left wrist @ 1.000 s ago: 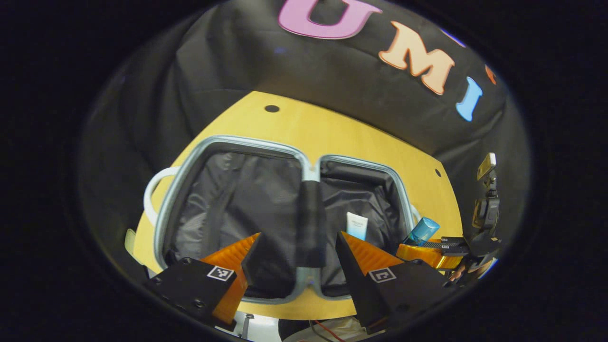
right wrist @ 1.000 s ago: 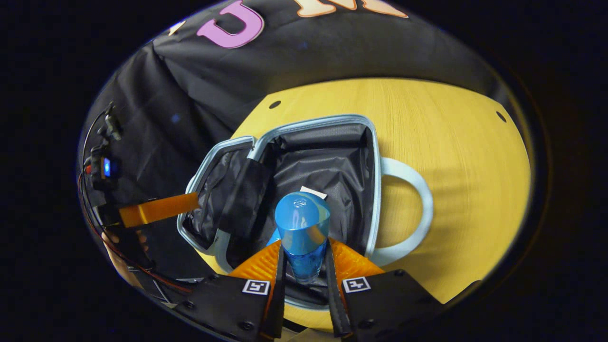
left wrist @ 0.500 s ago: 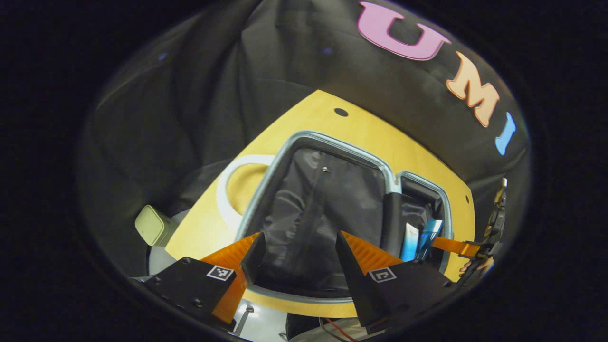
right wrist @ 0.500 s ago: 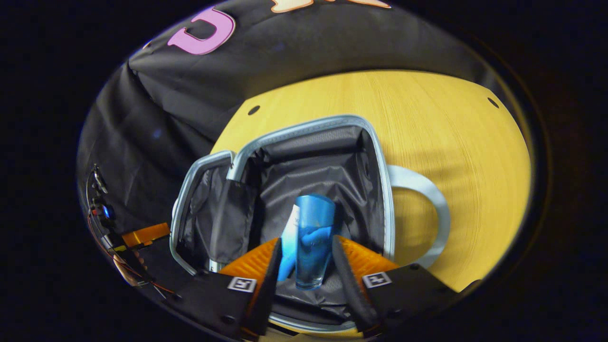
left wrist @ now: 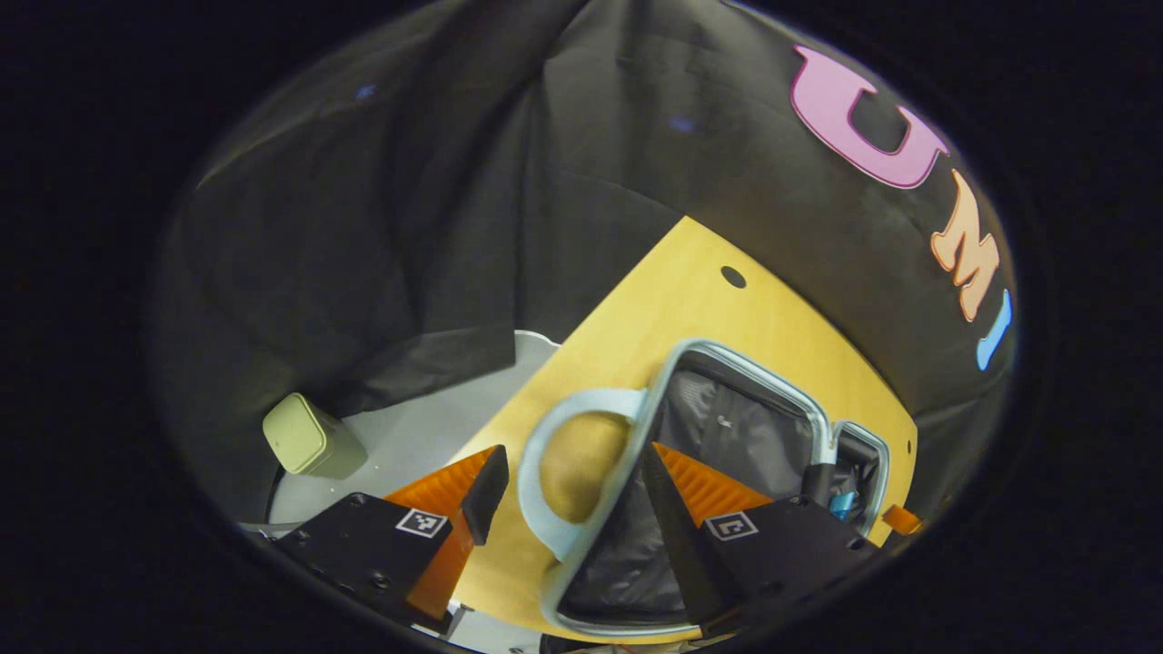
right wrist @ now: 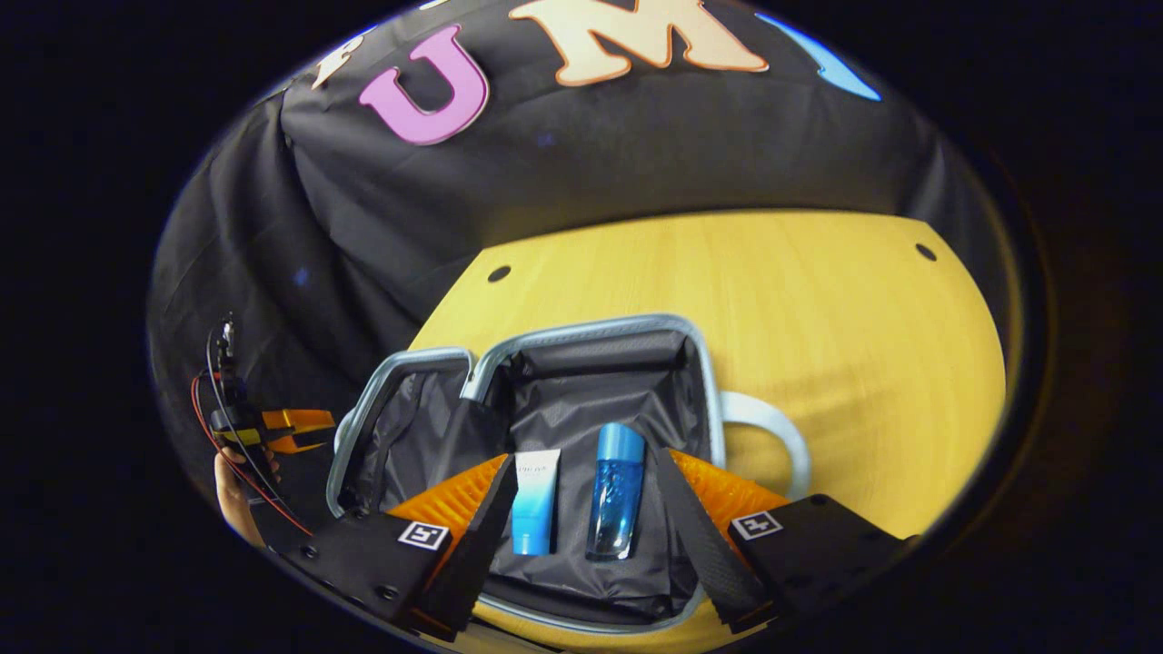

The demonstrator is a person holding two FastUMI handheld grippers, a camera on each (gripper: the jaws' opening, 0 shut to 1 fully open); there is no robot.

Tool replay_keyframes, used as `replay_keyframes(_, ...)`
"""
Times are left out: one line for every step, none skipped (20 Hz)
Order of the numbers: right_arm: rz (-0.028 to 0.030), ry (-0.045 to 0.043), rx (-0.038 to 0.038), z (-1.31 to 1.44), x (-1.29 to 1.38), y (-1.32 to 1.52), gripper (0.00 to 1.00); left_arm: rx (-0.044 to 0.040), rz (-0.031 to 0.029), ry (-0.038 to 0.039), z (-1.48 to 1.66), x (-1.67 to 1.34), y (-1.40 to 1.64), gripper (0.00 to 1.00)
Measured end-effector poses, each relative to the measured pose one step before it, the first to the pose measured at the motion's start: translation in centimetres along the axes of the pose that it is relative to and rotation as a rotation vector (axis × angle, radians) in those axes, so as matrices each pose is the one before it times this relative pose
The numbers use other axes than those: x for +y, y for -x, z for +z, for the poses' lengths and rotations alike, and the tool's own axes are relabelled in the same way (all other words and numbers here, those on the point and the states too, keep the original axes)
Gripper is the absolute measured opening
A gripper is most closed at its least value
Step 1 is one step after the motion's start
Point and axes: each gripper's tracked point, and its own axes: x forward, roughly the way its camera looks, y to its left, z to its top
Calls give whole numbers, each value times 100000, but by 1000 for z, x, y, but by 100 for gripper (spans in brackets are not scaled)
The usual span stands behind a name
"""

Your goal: First open the suitcase, pack the skin care products into it, and then close the suitcase.

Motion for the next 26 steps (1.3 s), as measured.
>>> replay_keyframes(-631,-1139,-2463,681,-320,464,97,1382,399,228,-165,442,-954,87)
replay_keyframes(-662,-1326,-2242,491,-212,353,97,1507,458,427,-174,372,-936,87)
replay_keyframes(-911,-1128,-1397,370,-417,404,97,1951,339,150,-182,308,-982,87)
replay_keyframes(-1281,-691,-1216,266,-480,296,97,1973,726,360,-318,366,-784,87)
replay_keyframes(-1095,-467,-1028,165,-449,345,97,1472,-320,68,-104,212,-784,87)
replay_keyframes(-491,-256,-1034,86,-158,224,97,1879,-244,535,-395,55,-764,87)
replay_keyframes(-553,207,-1050,172,-217,324,97,2061,-652,92,-346,125,-564,86)
replay_keyframes(-203,491,-903,54,-140,336,97,1713,856,362,-416,391,-293,80)
replay_keyframes(-81,359,-887,141,-82,240,97,1412,285,989,-158,38,-328,60)
replay_keyframes(168,447,-701,-58,-88,148,97,-529,-1237,469,200,-519,595,40)
replay_keyframes(397,417,-390,26,-9,297,97,-227,-772,-2428,187,-408,125,19)
replay_keyframes(610,474,-520,-37,131,158,97,-1412,244,-4043,110,-421,472,19)
replay_keyframes(454,744,-462,18,-121,141,97,-2367,1035,-4368,408,-414,839,13)
replay_keyframes(83,744,-1269,133,-213,282,97,-2756,2149,-4811,548,-30,699,10)
replay_keyframes(-126,689,-2235,436,-237,181,97,-2617,1483,-3757,758,-94,935,7)
replay_keyframes(310,644,-1575,286,-29,360,97,-3370,873,-1855,1018,-475,1095,6)
replay_keyframes(1116,229,-1305,278,-23,406,97,-1208,-793,-341,607,-761,1432,5)
replay_keyframes(1261,503,-1352,-29,91,345,97,-3593,-1053,-109,1170,-547,1333,5)
replay_keyframes(1419,858,-1053,130,-64,243,97,-2486,-784,-190,1078,-603,1343,5)
replay_keyframes(1314,1060,58,-25,-183,358,97,-2309,-1446,548,647,-976,1259,5)
replay_keyframes(1631,748,336,-69,-89,317,97,-2991,-1390,791,761,-861,933,5)
replay_keyframes(1274,226,47,-4,-164,249,97,-1432,-1891,54,611,-1213,1313,5)
replay_keyframes(1686,-615,35,83,-84,224,97,-2329,-1410,-145,721,-1542,1476,5)
replay_keyframes(1924,-906,-430,122,78,345,97,-2038,-1744,-759,695,-1653,1299,5)
replay_keyframes(1706,-339,-441,242,-35,405,97,-2893,-2141,-1075,833,-1651,869,5)
replay_keyframes(1898,-77,-403,207,-84,357,97,-1648,-1891,-1266,539,-1686,914,4)
